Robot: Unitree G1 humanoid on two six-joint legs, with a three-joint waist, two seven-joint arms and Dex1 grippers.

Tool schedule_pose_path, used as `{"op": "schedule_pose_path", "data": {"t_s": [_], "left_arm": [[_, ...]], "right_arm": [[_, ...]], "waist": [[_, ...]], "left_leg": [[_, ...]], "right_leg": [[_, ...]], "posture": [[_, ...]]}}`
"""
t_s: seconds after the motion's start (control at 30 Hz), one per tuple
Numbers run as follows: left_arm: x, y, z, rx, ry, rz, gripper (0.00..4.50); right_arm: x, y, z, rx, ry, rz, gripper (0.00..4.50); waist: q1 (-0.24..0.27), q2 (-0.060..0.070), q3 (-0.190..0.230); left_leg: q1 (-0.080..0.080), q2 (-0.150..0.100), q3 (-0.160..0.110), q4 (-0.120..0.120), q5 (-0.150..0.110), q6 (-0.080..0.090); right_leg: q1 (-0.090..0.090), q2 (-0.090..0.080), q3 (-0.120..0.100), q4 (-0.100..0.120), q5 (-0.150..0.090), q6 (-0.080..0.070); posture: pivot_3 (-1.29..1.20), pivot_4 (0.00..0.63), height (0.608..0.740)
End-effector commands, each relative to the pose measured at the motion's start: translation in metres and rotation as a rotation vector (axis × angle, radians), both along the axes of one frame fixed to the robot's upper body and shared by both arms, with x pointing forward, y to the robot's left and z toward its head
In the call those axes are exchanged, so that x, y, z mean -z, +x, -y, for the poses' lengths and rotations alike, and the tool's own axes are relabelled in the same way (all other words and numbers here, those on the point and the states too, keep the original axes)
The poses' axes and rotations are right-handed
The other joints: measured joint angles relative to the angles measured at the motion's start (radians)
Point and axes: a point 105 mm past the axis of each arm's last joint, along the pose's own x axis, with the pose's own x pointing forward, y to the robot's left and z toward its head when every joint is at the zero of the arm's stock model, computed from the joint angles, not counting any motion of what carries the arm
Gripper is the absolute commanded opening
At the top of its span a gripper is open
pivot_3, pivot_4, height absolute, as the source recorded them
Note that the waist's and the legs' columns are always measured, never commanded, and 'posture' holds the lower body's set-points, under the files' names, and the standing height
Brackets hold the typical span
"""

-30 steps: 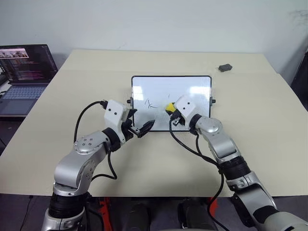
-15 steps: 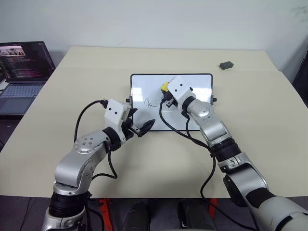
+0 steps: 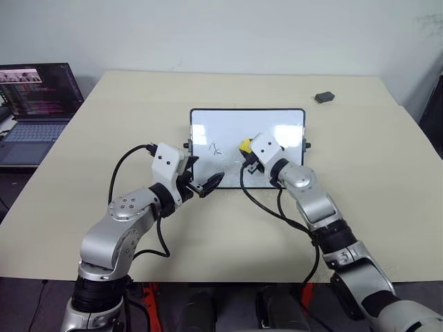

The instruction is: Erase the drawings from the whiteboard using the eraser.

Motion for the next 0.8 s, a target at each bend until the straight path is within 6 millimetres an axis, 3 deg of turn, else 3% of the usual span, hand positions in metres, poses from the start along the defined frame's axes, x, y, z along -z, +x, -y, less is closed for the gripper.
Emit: {"op": "schedule_pose_path", "data": {"t_s": [0.03,0.13,0.23,0.37,0.53,0.67,0.8], "left_arm": [[-0.012,-0.001,0.004,0.013,-0.007,0.053,4.50],[-0.012,-0.001,0.003,0.010,-0.008,0.054,4.50],[-0.012,-0.001,0.003,0.011,-0.008,0.053,4.50],[-0.011,0.001,0.003,0.005,-0.008,0.054,4.50],[-0.009,0.001,-0.005,-0.032,-0.001,0.065,4.50],[-0.010,0.002,-0.011,-0.064,-0.005,0.083,4.50],[-0.009,-0.001,-0.019,-0.090,-0.013,0.094,4.50]], "right_arm": [[0.045,0.000,0.031,0.126,-0.023,-0.184,1.25],[0.051,-0.005,0.036,0.136,-0.010,-0.208,1.25],[0.041,-0.007,0.031,0.109,0.018,-0.176,1.25],[-0.011,-0.009,0.014,0.032,0.167,-0.007,1.25],[-0.059,-0.026,0.024,0.003,0.297,0.173,1.25],[-0.065,-0.042,0.040,-0.011,0.312,0.211,1.25],[-0.057,-0.066,0.055,-0.018,0.315,0.221,1.25]], "waist": [[0.000,0.000,0.000],[0.001,-0.001,0.000],[0.000,-0.001,0.000],[0.000,0.000,0.000],[0.001,0.001,0.002],[0.003,0.000,0.001],[0.003,0.001,0.001]], "left_leg": [[0.001,0.000,0.000,0.000,0.000,0.000],[0.002,0.000,0.000,0.001,0.001,0.001],[0.003,0.000,0.000,0.001,0.001,0.001],[0.002,0.000,0.000,0.001,0.001,0.001],[-0.008,0.000,0.000,0.000,0.001,0.000],[-0.025,0.000,0.000,0.000,0.000,-0.001],[-0.031,0.000,0.000,0.000,0.000,-0.001]], "right_leg": [[0.001,0.000,0.000,-0.001,-0.002,0.002],[0.003,0.000,0.000,-0.001,-0.002,0.004],[0.004,0.000,0.001,-0.001,-0.002,0.005],[0.003,0.000,0.001,-0.001,-0.002,0.005],[-0.006,0.000,0.000,-0.001,0.001,0.000],[-0.023,0.000,0.000,-0.001,0.000,0.001],[-0.028,-0.001,0.000,-0.003,0.000,0.001]], "posture": [[0.00,0.150,0.740],[0.00,0.150,0.740],[0.00,0.150,0.740],[0.00,0.150,0.740],[0.00,0.150,0.740],[0.00,0.150,0.740],[0.00,0.150,0.740]]}}
